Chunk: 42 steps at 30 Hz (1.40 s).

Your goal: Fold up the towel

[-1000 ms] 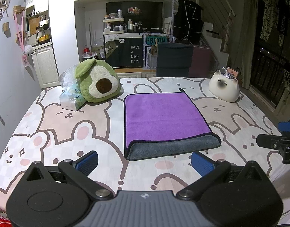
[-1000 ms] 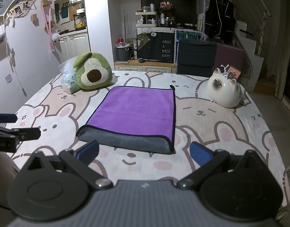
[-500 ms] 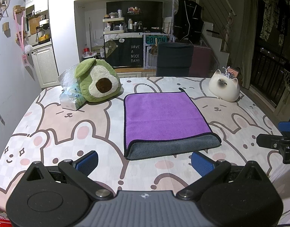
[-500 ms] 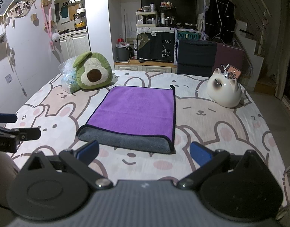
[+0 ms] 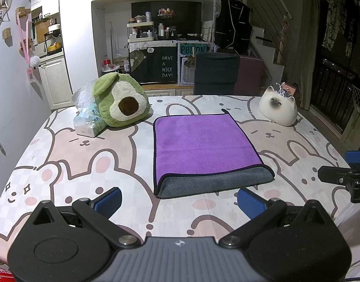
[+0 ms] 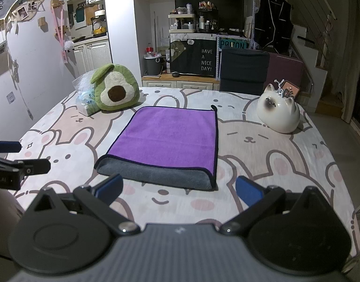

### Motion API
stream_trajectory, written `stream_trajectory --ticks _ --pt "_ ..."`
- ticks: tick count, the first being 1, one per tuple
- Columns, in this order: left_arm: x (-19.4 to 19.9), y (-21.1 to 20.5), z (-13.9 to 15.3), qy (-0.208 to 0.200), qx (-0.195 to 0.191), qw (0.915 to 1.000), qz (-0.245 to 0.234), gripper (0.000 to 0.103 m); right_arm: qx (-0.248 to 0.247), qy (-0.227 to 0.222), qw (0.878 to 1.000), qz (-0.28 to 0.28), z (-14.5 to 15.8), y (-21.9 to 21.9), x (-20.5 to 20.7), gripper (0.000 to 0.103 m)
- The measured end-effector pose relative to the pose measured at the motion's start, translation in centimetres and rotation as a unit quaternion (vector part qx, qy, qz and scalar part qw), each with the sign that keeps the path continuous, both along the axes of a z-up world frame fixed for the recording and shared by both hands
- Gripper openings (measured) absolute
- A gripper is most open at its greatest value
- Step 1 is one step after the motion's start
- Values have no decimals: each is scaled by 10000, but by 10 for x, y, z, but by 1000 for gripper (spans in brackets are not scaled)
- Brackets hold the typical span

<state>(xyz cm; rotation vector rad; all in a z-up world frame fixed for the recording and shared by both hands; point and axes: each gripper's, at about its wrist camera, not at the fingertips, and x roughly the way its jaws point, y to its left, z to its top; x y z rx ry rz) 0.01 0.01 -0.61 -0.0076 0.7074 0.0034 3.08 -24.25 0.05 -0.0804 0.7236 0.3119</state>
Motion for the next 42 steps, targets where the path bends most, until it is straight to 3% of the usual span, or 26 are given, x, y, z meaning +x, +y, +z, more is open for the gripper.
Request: stream_trajectory --ticks 42 --pt "-2 2 -8 -35 57 10000 16 103 -31 -46 10000 -13 -3 -2 -3 103"
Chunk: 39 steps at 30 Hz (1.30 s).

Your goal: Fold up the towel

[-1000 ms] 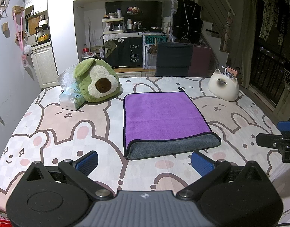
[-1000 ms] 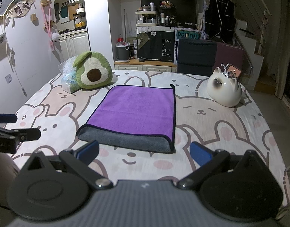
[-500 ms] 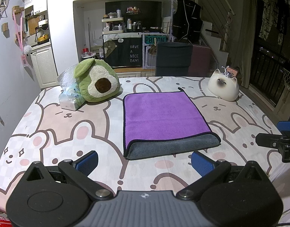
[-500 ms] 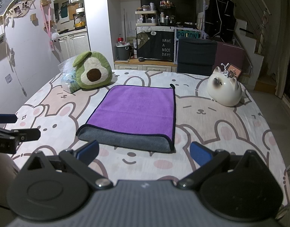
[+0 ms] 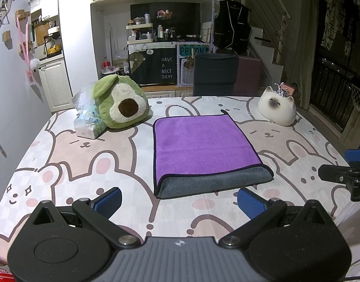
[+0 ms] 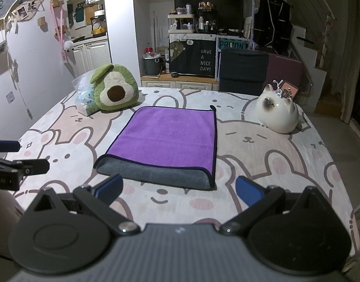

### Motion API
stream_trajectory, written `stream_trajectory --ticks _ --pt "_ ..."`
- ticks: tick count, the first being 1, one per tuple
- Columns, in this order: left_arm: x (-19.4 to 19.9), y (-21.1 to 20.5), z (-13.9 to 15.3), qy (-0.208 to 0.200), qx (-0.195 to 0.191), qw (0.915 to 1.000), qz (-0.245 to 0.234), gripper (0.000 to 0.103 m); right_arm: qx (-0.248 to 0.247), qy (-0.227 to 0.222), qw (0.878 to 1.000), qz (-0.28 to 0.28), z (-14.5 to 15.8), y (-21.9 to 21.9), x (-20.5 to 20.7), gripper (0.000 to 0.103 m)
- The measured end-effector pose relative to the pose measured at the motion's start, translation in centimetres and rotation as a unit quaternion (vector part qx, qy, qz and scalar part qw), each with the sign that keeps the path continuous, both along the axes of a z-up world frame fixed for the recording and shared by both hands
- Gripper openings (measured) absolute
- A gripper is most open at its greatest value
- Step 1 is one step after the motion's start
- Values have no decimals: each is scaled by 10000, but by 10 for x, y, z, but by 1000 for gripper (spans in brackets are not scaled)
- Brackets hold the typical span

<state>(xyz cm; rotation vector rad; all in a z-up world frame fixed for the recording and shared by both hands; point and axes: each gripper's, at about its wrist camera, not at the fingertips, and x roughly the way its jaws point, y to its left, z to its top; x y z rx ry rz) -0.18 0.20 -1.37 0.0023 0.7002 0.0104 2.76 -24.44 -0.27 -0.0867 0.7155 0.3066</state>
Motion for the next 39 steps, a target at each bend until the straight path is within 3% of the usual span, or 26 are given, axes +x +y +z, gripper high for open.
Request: stream_trajectory --ticks 12,24,39 --pt "-5 -17 20 -113 119 9997 -153 103 -157 -234 9996 -91 13 -2 -9 103" --pt "5 -22 43 -484 278 9983 -143 103 -266 -626 9977 25 32 3 -4 103" --pt "40 -12 55 -608 95 9981 -44 103 -400 -797 9960 -96 36 2 26 103"
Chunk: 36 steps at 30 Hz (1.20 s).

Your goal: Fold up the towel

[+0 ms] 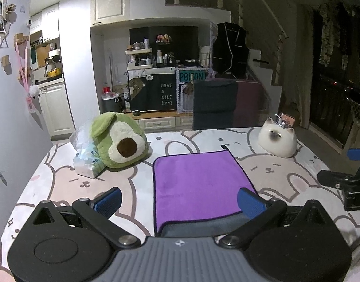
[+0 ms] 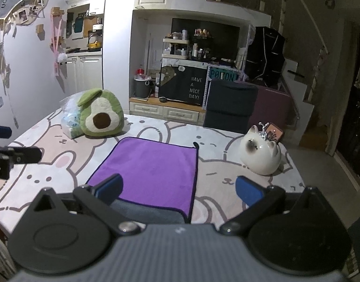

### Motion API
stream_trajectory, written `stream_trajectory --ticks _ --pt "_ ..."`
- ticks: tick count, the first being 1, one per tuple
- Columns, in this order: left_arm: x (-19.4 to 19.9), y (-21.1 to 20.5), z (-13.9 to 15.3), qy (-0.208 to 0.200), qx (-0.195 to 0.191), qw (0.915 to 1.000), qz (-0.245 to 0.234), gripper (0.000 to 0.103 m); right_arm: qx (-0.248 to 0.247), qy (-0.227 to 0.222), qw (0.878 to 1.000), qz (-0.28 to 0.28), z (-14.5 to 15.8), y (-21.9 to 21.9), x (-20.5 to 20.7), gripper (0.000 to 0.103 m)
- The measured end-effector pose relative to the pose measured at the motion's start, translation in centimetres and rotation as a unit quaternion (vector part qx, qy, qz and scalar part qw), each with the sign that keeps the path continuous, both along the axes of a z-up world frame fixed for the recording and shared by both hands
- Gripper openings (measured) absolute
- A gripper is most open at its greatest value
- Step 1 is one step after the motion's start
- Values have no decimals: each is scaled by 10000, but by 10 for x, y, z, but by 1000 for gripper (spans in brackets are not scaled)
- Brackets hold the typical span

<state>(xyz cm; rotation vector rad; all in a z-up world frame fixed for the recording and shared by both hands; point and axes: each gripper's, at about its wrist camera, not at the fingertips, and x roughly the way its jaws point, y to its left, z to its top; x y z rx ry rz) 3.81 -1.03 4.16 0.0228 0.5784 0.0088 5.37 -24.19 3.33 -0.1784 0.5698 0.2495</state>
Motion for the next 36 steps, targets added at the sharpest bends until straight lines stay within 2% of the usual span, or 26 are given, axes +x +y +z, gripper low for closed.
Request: stream_trajectory --ticks 14,20,25,31,36 --pt "39 14 -8 -67 94 9996 253 103 99 -61 9998 -165 -6 0 42 103" --pt "52 12 -23 45 159 9998 133 103 154 47 9996 -215 -19 3 62 103" --pt "63 18 -42 225 -58 9997 120 103 75 144 9997 -169 -35 4 73 103" --pt "74 27 -60 165 -239 9992 267 103 255 342 9990 -160 -55 0 87 103" --pt "81 33 -75 167 -344 9988 318 103 174 435 9987 -193 -78 -2 95 103"
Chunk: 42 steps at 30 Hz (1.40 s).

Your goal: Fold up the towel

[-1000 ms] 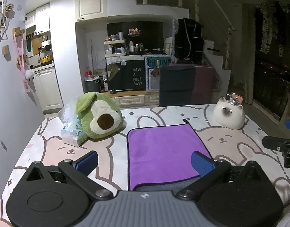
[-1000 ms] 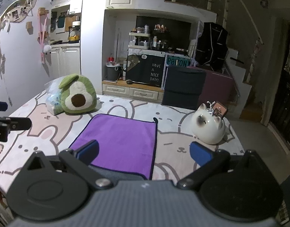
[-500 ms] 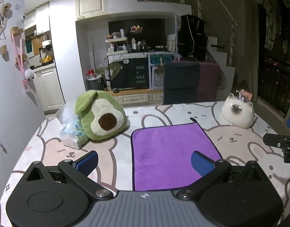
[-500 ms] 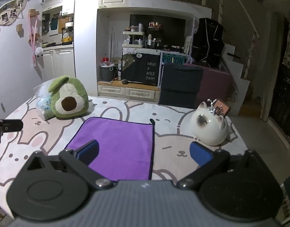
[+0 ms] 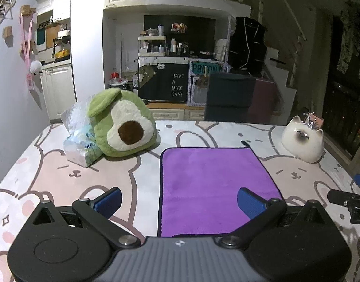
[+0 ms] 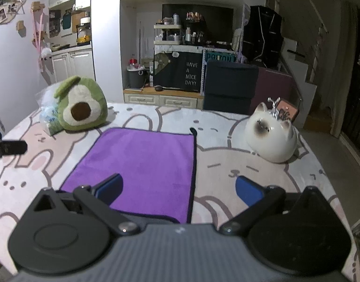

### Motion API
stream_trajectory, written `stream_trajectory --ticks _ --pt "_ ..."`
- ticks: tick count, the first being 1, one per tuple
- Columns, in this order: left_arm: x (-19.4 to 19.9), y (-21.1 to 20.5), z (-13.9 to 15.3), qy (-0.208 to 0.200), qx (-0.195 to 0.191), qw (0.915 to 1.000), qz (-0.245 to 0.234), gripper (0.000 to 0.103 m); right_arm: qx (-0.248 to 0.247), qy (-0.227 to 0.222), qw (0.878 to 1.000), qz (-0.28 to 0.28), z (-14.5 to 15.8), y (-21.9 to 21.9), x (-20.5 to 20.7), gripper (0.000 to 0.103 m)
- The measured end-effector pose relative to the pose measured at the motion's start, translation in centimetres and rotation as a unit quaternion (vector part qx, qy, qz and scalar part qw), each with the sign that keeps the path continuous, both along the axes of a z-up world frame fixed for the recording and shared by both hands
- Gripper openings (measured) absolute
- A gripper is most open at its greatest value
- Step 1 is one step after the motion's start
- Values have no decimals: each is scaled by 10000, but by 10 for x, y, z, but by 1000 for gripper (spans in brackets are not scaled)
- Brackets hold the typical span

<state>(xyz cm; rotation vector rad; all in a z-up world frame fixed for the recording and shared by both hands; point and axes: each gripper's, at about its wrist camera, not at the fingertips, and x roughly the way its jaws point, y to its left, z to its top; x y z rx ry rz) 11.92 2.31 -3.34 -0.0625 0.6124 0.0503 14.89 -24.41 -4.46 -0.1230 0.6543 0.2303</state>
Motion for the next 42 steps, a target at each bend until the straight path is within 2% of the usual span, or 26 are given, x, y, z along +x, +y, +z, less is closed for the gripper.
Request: stream_trajectory --ticks 6,14,21,25,32,36,42 --pt "8 3 -24 162 192 9997 -65 103 -79 196 9997 -84 -26 -1 9 103" --pt "14 10 -51 499 175 9986 -52 103 -346 272 9990 16 -58 1 15 103" --pt "19 17 -77 863 271 9959 -91 103 -158 505 9986 88 -77 -4 23 103" --pt "24 19 -86 966 323 9940 -403 103 -34 620 9979 179 -84 -7 29 103" --pt "31 27 -93 952 -89 9914 -895 101 225 885 9945 513 -95 -10 41 103" --pt "36 29 -94 1013 -228 9885 -1098 94 243 843 9946 557 -97 -13 48 103" --pt "43 32 -95 1132 -581 9810 -1463 79 439 999 9892 980 -99 -22 61 103"
